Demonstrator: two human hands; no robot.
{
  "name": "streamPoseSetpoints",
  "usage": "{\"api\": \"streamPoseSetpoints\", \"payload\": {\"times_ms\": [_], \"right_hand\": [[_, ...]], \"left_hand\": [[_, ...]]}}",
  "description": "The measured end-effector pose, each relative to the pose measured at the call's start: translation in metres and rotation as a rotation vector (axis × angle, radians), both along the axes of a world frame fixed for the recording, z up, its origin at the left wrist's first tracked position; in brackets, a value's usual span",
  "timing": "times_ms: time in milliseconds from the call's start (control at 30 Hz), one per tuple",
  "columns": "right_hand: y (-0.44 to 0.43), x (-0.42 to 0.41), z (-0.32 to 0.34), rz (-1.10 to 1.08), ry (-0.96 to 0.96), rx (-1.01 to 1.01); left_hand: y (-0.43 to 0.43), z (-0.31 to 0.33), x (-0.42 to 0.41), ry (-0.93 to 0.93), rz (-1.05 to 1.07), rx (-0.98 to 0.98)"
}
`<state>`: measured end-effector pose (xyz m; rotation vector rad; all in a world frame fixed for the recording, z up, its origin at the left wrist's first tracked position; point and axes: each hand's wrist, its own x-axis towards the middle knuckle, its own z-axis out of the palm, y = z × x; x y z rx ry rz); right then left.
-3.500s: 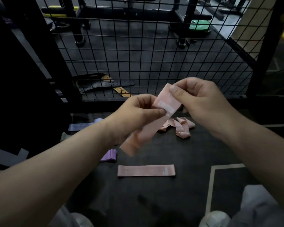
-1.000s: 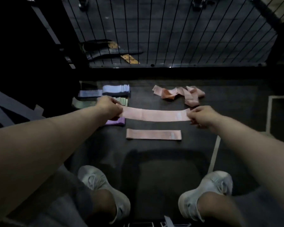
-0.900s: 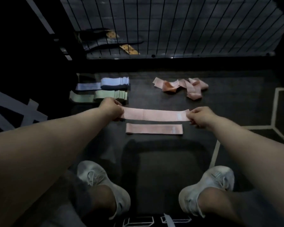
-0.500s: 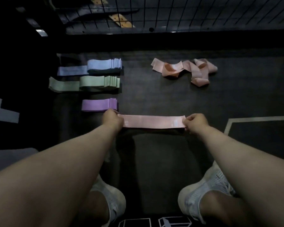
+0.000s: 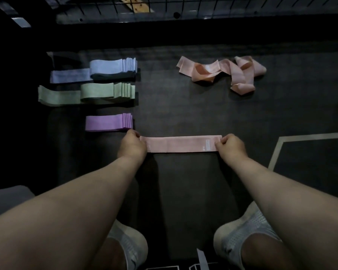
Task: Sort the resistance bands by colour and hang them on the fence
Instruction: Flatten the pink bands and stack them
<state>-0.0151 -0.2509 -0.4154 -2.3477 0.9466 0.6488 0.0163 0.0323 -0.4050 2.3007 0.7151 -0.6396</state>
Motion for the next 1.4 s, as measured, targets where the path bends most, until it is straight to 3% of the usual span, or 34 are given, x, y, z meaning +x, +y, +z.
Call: {"api": "streamPoseSetpoints", "payload": {"times_ms": [133, 233, 333, 500, 700, 767, 833, 900, 967, 1100, 1400], "right_hand": [[0.002, -0.005, -0.002, 0.106, -0.103, -0.100], [-0.002, -0.008, -0.001, 0.570, -0.216, -0.266], [-0.008, -0.005, -0.003, 0.961, -0.099, -0.279], [-0.012, 0.005, -0.007, 0.935, -0.012, -0.242], [-0.015, 0.006, -0.007, 0.887, -0.055, -0.167], [-0.015, -0.001, -0.006, 0.770, -0.050, -0.151], [-0.014, -0.012, -0.009, 0.458, -0.120, -0.096], [-0.011, -0.016, -0.011, 0.027, -0.216, 0.008], [-0.009, -0.016, -0.013, -0.217, -0.251, 0.089], [-0.006, -0.013, -0.020, -0.179, -0.249, 0.076], [-0.002, -0.011, -0.025, -0.171, -0.155, 0.032]], "left_hand": [[-0.005, -0.003, -0.001, 0.000, -0.191, 0.170], [-0.007, -0.001, -0.010, -0.163, -0.599, 0.435], [-0.001, -0.006, -0.012, -0.192, -0.996, 0.437], [-0.001, -0.015, -0.009, -0.142, -1.107, 0.431], [-0.001, -0.017, -0.001, -0.149, -1.041, 0.364], [0.001, -0.015, -0.003, -0.114, -1.000, 0.350], [0.002, -0.012, -0.009, -0.124, -0.844, 0.354], [0.001, -0.010, -0.015, -0.156, -0.547, 0.332], [-0.002, -0.009, -0.016, -0.128, -0.202, 0.252], [0.001, -0.016, -0.007, 0.020, 0.259, 0.037], [0.000, -0.012, -0.008, 0.012, 0.275, -0.036]]}}
